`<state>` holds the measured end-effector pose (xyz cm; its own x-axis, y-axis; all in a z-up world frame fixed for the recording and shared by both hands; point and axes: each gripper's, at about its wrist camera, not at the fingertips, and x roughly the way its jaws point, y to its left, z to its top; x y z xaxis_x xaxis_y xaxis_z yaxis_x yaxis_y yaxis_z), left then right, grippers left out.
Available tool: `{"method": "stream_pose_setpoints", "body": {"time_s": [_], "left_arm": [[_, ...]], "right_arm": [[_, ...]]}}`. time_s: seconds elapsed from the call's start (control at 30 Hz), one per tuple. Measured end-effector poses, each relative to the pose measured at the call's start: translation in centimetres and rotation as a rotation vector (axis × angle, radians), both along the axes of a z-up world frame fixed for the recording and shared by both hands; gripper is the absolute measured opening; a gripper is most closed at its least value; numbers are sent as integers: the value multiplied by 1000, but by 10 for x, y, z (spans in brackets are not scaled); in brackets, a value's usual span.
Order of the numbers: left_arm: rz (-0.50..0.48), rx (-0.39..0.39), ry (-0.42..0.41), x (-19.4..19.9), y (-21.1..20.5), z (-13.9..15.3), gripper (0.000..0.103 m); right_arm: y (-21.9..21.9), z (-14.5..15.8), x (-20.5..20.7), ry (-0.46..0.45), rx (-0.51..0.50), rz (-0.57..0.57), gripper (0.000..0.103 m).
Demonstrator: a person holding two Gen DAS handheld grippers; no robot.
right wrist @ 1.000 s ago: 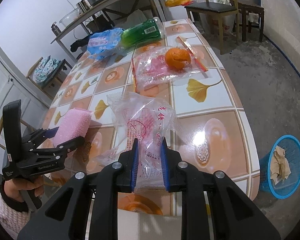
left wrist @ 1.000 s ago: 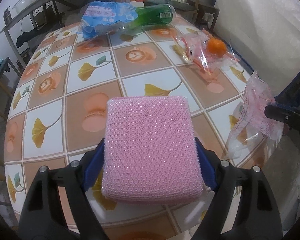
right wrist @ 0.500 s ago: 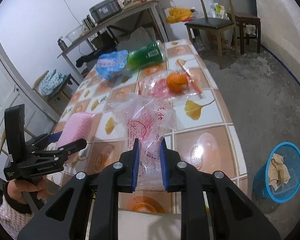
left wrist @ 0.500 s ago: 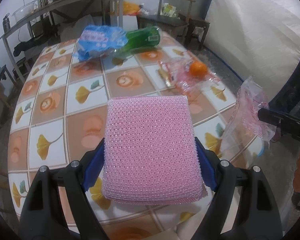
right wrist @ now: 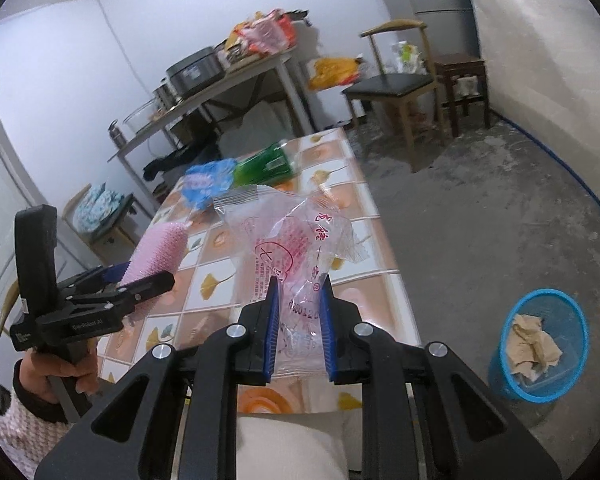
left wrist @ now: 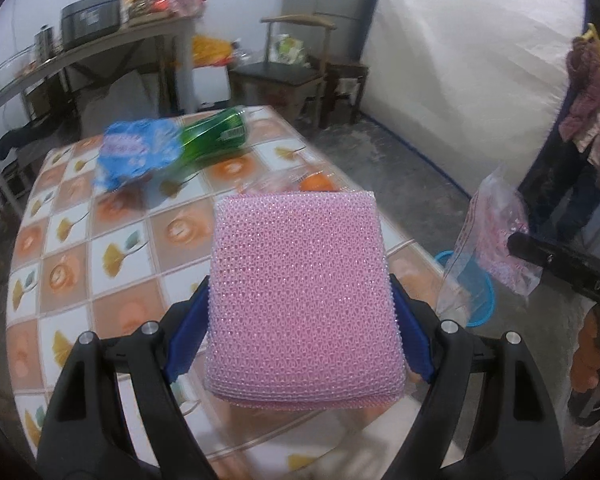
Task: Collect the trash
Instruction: 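Carry the pink pad with the left tool and bag with the right tool to the wastebasket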
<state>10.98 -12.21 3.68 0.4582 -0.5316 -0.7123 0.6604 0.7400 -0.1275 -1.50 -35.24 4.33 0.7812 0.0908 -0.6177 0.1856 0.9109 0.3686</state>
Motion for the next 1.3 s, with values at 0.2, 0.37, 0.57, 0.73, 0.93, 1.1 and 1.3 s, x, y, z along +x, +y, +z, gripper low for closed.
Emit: {"method": "stream_pose_setpoints", "body": {"time_s": [0.2, 0.37, 0.57, 0.73, 0.93, 1.1, 1.3], "left_arm": [[-111, -27, -18, -17, -48, 14, 78], [-211, -44, 0, -32, -93, 16, 78], [-320, -52, 33, -49, -146, 13, 78], [-401, -39, 58, -62, -193, 7, 78], [-486, -10, 103, -75, -249, -3, 78], [-538, 29, 191, -77, -297, -23, 78], [-586, 157, 383, -77, -378, -86, 78]], "right_arm": [[-29, 1, -32, 0, -22, -93, 19], [-51, 1, -58, 11, -48, -172, 19], [-79, -4, -95, 32, -55, -276, 19], [-107, -16, -124, 55, -46, -367, 19], [-138, -41, -155, 112, -52, -489, 19], [-173, -76, -177, 188, -6, -589, 19], [-211, -125, -189, 269, 54, -651, 19]]}}
